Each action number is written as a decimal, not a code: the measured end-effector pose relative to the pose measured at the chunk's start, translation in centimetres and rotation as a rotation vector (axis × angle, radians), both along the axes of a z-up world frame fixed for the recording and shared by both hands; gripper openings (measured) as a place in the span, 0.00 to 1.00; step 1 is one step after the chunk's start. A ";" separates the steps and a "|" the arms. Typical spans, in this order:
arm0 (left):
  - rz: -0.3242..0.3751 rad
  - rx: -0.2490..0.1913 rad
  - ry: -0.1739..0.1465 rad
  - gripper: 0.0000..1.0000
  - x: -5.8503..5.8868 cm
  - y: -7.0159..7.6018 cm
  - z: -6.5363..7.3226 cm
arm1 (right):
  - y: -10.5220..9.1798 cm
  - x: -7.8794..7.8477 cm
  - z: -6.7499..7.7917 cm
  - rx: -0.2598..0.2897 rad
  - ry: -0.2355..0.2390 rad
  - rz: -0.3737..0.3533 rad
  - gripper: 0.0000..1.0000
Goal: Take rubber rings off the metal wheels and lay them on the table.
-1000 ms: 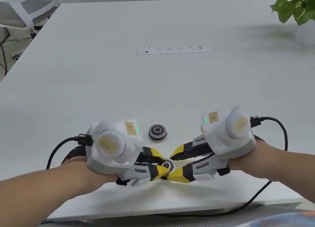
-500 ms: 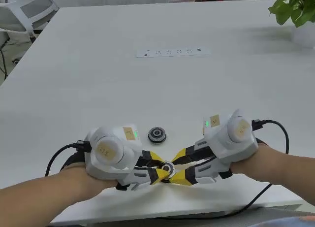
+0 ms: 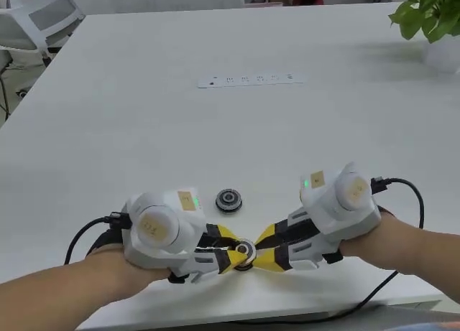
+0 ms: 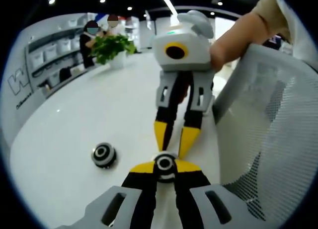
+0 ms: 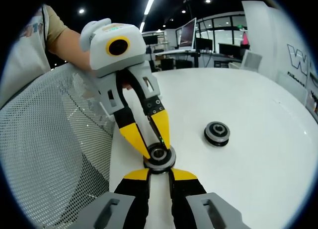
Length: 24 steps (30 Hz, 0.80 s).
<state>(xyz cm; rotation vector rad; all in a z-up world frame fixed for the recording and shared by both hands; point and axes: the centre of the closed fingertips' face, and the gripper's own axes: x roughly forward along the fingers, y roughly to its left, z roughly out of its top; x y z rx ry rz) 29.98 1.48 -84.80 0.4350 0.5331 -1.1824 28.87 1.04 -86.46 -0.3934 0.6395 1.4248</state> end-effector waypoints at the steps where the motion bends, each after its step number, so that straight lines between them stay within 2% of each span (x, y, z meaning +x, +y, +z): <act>1: 0.000 0.000 0.000 0.13 0.0 0.0 0.0 | 0.0 0.0 0.0 0.000 -0.001 0.000 0.12; 24: 0.011 -0.003 0.001 0.13 -0.1 0.1 0.0 | -0.2 0.2 0.0 -0.011 -0.005 0.004 0.06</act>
